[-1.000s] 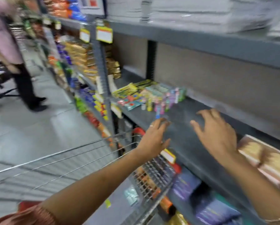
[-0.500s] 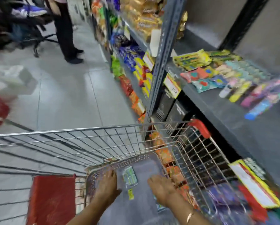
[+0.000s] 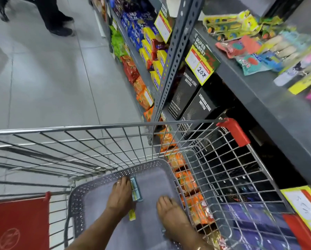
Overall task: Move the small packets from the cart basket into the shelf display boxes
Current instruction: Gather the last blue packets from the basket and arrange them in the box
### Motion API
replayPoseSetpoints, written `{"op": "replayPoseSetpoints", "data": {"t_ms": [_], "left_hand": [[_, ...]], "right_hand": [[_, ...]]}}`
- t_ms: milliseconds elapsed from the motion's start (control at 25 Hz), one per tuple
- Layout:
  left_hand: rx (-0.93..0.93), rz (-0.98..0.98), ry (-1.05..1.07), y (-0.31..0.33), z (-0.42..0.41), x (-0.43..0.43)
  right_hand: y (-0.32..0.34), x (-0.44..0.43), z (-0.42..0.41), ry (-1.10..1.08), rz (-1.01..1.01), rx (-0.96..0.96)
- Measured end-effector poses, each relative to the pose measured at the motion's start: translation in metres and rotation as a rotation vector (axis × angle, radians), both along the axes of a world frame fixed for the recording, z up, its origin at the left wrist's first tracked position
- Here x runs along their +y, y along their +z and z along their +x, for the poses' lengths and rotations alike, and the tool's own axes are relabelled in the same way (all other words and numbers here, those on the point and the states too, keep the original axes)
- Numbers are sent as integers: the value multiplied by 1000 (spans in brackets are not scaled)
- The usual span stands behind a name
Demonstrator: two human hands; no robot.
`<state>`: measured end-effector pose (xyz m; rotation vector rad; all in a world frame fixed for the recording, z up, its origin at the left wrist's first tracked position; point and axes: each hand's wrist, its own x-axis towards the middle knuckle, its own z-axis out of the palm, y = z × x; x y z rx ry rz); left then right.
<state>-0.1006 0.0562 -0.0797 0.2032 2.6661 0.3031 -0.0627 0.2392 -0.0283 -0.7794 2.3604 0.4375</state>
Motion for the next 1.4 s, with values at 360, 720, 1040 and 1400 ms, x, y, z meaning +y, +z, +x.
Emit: {"op": "replayPoseSetpoints", "data": {"t_ms": [360, 720, 1040, 1400], "left_hand": [[98, 63, -165, 107, 2, -9], [616, 235, -570, 340, 13, 106], [825, 546, -1134, 484, 128, 333], [427, 301, -1417, 474, 253, 499]], "right_hand": [[137, -13, -14, -265, -341, 166], [399, 113, 70, -742, -496, 609], [500, 290, 234, -1485, -356, 799], [439, 358, 363, -2048, -363, 617]]}}
